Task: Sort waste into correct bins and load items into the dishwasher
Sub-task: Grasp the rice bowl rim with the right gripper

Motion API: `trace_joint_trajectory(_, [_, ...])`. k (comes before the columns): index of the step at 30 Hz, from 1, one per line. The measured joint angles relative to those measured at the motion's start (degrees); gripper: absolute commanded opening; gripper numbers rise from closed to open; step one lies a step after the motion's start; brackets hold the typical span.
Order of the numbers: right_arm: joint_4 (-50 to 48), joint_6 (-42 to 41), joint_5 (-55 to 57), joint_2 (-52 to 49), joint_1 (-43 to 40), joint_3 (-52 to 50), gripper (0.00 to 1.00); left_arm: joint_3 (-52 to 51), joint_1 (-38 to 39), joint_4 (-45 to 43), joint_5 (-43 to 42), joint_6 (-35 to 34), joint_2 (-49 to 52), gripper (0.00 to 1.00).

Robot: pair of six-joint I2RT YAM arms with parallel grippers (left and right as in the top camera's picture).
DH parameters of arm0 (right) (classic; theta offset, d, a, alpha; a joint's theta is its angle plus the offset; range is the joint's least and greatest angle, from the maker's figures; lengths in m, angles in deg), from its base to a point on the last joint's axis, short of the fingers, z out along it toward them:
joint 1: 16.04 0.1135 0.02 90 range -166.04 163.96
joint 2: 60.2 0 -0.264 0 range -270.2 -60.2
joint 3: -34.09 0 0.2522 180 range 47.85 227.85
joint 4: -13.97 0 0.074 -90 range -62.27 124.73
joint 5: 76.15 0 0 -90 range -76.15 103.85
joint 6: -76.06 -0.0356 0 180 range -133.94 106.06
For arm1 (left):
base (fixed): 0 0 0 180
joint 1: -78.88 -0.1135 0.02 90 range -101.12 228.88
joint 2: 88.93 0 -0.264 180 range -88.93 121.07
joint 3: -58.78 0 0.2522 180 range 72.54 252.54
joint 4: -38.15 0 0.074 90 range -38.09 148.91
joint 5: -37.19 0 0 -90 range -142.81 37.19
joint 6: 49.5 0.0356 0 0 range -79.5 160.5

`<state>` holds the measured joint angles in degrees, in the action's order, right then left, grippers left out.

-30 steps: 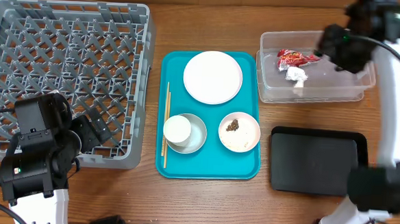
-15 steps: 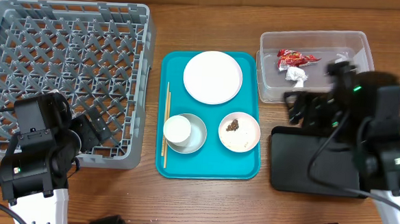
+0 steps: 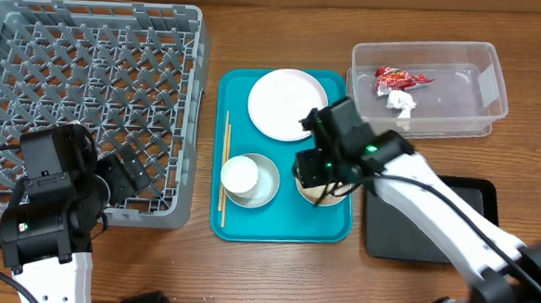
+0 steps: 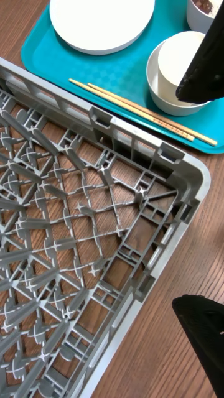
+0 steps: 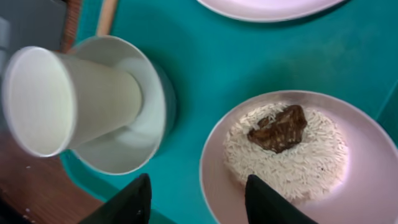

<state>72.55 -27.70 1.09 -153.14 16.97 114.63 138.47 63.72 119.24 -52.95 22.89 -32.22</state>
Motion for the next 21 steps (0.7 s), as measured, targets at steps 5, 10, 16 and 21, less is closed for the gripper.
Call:
trace_joint_trajectory(5, [-2.1,-3.6,0.8,-5.7,0.2,-0.1,0.36,0.0,0.0,0.0,0.0,0.0,0.0,1.0])
trace_joint_trajectory(10, [-2.2,-5.2,1.2,-9.1,1.4,-0.1,0.31,0.0,0.0,0.2,0.0,0.0,0.0,1.0])
trace_joint_trajectory(16, [-2.1,-9.3,4.7,-9.6,5.5,-0.1,0.31,0.0,0.0,0.2,0.0,0.0,0.0,1.0])
trace_joint_trajectory(21, [-2.3,-13.7,8.9,-9.6,7.2,-0.7,0.25,0.0,0.0,0.2,0.0,0.0,0.0,1.0])
